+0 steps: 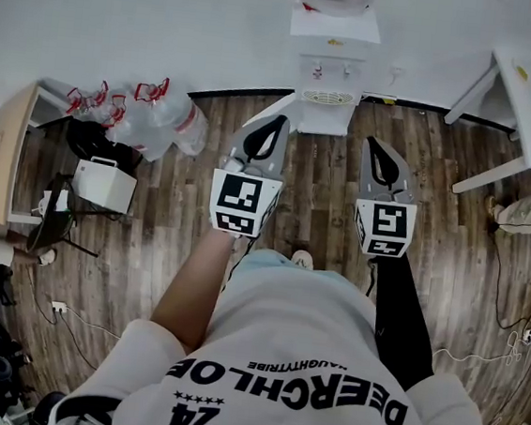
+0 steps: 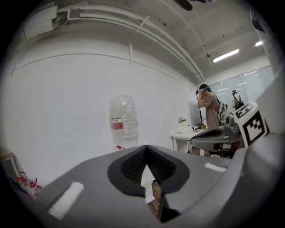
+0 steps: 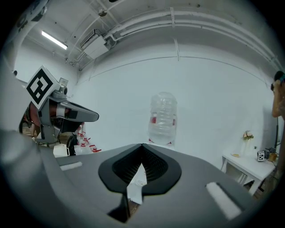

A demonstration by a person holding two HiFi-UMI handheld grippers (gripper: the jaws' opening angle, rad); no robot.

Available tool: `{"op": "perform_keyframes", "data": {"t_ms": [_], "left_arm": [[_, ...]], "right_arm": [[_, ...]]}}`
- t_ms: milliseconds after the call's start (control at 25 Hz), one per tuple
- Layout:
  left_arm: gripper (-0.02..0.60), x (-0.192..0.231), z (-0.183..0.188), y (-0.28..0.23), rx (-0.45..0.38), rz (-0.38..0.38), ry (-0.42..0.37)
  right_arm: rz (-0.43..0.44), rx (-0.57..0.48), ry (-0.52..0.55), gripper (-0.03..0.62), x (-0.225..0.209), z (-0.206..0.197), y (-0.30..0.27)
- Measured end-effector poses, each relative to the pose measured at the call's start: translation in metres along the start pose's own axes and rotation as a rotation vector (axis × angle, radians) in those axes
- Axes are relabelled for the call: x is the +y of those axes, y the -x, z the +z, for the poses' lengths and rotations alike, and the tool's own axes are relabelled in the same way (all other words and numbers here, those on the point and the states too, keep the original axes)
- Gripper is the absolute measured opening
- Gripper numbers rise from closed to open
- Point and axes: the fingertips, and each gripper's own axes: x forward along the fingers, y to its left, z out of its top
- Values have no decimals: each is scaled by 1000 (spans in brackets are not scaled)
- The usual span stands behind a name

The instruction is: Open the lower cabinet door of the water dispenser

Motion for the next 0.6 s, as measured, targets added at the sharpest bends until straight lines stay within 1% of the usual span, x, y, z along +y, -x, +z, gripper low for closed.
{"op": "perform_keyframes", "data": {"t_ms": [400, 600], "left_arm": [[55, -10, 5, -7, -13, -22, -11], [55, -15, 11, -5, -21, -26, -3]], "right_arm": [[-12, 5, -2, 3, -9, -3, 4], [3, -1, -4, 3, -8, -3, 9]]}}
